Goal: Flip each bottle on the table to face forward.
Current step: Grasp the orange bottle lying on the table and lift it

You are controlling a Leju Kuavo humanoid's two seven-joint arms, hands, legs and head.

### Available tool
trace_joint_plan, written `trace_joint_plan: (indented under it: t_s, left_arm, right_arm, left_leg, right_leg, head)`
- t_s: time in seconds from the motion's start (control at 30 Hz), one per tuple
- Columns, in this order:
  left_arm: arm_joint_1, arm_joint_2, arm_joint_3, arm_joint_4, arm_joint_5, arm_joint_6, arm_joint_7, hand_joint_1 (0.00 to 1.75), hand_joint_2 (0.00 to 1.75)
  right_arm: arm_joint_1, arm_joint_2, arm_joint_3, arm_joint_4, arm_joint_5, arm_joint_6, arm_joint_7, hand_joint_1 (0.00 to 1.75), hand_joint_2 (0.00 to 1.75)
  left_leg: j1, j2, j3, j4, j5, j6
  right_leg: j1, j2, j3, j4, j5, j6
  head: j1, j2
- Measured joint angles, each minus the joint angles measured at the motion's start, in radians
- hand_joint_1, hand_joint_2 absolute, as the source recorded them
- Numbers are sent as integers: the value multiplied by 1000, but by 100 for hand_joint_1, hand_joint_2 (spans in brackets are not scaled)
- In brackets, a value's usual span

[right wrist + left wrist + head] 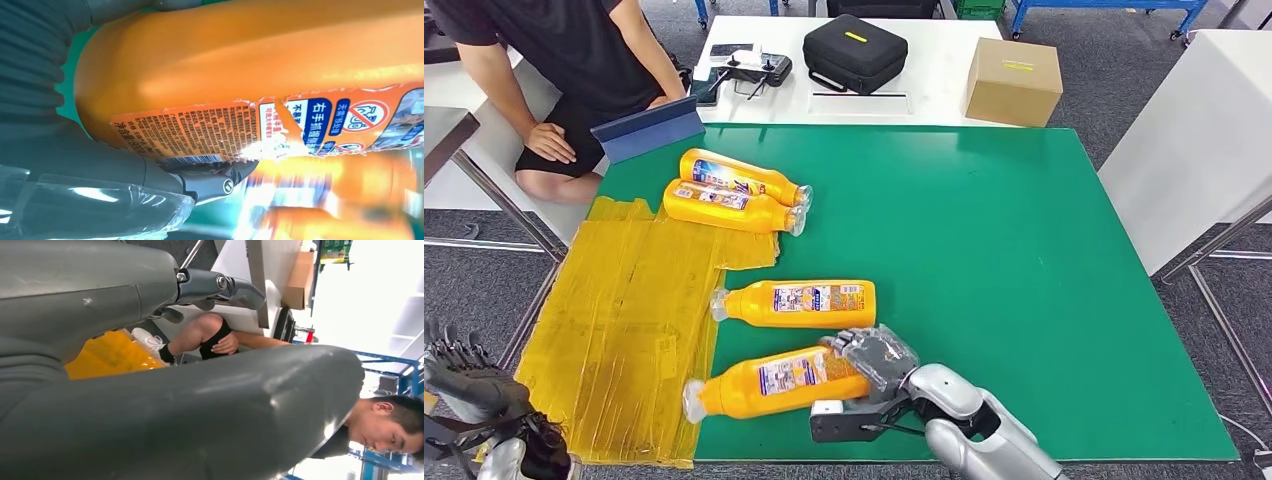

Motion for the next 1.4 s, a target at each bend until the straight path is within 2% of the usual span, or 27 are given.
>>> trace_joint_plan:
  t_s: [0.23,0.4,0.53,0.77,0.97,1.1,1.4]
  left_arm:
    - [40,-33,-1,-56,19,-53,37,0,0]
    - [51,-52,-26,-92,47,-79,53,0,0]
    - [66,-64,-60,-127,80,-104,69,0,175]
    - [73,-86,-172,-172,133,-129,93,0,175]
    - [70,-93,-293,-188,200,-153,124,0,175]
    - [66,-93,-363,-196,231,-158,136,0,175]
    - [61,-93,-461,-202,288,-168,155,0,175]
  right_arm:
    - [-14,6,-200,-179,-119,23,-49,175,175]
    - [-14,0,-269,-221,-163,36,-88,175,175]
    - [-19,-1,-276,-214,-197,42,-110,175,175]
    - [-116,60,-247,-63,-292,31,-123,175,175]
    - [-238,166,-181,141,-352,-27,-107,174,175]
    - [-287,217,-137,231,-377,-47,-86,175,175]
    - [-367,294,-67,393,-424,-60,-69,175,175]
  left_leg:
    - [0,-2,0,0,0,0]
    - [0,-1,0,0,0,0]
    - [0,-1,-1,0,0,0]
    - [0,-1,-1,0,1,0]
    - [0,-1,-1,0,2,0]
    - [0,-1,-2,0,2,0]
    - [0,-1,-2,0,2,0]
  right_leg:
    - [0,-1,-1,0,0,0]
    - [0,-1,-1,0,0,0]
    - [0,-1,-1,0,0,0]
    - [1,-1,-1,0,0,0]
    - [1,-1,-1,1,2,-2]
    - [1,-1,-2,1,2,-2]
    - [1,-1,-3,0,2,-2]
  head:
    - [0,0]
    - [0,0]
    - [0,0]
    - [0,0]
    - [0,0]
    - [0,0]
    - [0,0]
